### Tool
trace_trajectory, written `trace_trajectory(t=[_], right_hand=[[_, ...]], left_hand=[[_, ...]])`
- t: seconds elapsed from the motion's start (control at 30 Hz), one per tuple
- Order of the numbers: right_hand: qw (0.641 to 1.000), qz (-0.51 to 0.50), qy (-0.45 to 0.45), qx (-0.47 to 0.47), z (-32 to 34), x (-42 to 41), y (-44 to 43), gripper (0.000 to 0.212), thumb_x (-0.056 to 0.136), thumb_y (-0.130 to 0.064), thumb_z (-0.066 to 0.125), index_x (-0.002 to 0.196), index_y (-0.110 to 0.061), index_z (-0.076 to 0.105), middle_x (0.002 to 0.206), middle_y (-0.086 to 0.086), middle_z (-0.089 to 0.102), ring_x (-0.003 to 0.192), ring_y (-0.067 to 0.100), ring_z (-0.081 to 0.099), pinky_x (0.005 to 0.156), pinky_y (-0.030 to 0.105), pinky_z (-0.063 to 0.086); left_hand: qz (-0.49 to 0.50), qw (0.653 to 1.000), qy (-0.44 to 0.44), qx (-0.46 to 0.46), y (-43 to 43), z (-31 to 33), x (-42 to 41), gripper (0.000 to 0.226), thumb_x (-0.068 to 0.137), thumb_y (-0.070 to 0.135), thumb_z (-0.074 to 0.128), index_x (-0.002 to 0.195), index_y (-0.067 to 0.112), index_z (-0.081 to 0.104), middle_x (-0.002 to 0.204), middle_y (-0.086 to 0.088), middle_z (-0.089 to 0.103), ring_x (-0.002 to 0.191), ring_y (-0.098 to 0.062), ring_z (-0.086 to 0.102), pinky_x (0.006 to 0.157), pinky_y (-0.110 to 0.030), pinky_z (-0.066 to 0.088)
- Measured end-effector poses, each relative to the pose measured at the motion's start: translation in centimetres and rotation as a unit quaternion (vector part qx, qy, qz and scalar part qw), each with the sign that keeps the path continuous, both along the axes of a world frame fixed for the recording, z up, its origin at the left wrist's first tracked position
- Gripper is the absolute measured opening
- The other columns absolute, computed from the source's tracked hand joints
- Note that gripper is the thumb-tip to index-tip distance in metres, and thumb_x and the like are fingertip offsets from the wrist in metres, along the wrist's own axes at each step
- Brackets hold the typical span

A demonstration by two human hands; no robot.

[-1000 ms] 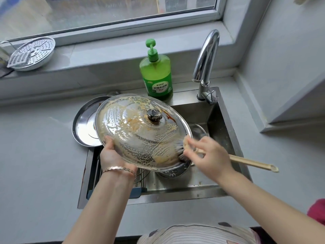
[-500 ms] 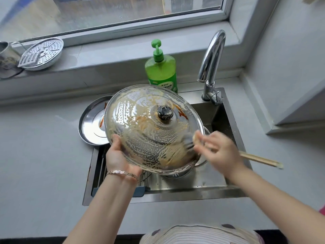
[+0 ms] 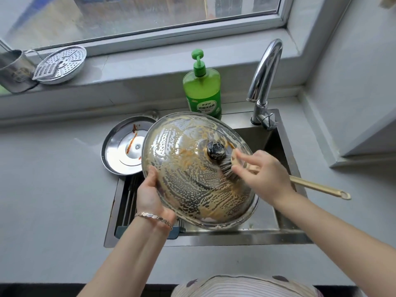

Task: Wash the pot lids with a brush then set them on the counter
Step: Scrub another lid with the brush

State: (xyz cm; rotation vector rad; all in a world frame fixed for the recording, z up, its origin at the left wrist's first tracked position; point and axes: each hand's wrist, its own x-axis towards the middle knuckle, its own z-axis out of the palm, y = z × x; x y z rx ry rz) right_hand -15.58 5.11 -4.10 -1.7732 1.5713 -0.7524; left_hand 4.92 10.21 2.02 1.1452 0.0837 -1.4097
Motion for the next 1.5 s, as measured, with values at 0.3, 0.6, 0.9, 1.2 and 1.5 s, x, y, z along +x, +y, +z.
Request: trace_trajectory(t=[0.3,0.6,0.9,1.2,1.5], right_hand=[[1.000,0.001,0.010,0.029,0.3,-0.3,-0.6,0.030,0.086,-0.042,0.060,0.115,-0.044,0.052,0.073,-0.008,0.049,0.062,0.010,0.045,0.055,0.026,0.032],[0.998,-0.016,0.010,0.058,0.0,-0.9,-2.7,0.032,0.088,-0.044,0.056,0.119,-0.042,0.055,0.076,-0.010,0.050,0.068,0.010,0.048,0.061,0.029,0.038],[0.992,-0.063,0.019,0.112,-1.0,-0.7,-3.6,0.034,0.090,-0.046,0.052,0.122,-0.037,0.059,0.096,-0.009,0.067,0.090,0.018,0.059,0.073,0.032,0.043],[0.991,-0.093,-0.009,0.098,-0.6,-1.5,-5.7,0.038,0.088,-0.046,0.054,0.123,-0.032,0.059,0.094,-0.006,0.067,0.085,0.014,0.058,0.075,0.032,0.044],[0.989,-0.083,0.021,0.125,-2.5,-1.1,0.7,0.034,0.088,-0.050,0.051,0.119,-0.040,0.061,0.082,-0.009,0.059,0.082,0.014,0.055,0.073,0.032,0.045]], left_hand=[[-0.026,0.997,-0.073,0.004,-0.4,0.9,0.0,0.035,0.096,0.038,0.042,0.107,0.014,0.064,0.104,-0.011,0.071,0.095,-0.029,0.066,0.080,-0.045,0.052],[-0.067,0.989,-0.128,0.000,-0.7,1.2,0.0,0.033,0.097,0.034,0.042,0.098,0.010,0.064,0.083,-0.008,0.074,0.071,-0.022,0.072,0.059,-0.034,0.056],[-0.051,0.942,-0.327,0.049,-1.1,0.1,1.3,0.031,0.085,0.033,0.062,0.070,0.006,0.064,0.056,0.000,0.068,0.054,-0.016,0.065,0.067,-0.035,0.054],[-0.062,0.951,-0.303,0.025,-1.3,0.2,1.4,0.030,0.089,0.031,0.057,0.079,0.004,0.065,0.064,-0.004,0.071,0.063,-0.022,0.066,0.064,-0.035,0.057],[0.017,0.970,-0.240,0.025,-2.2,0.4,2.6,0.035,0.092,0.035,0.053,0.106,0.006,0.065,0.106,-0.012,0.070,0.096,-0.026,0.067,0.083,-0.042,0.055]])
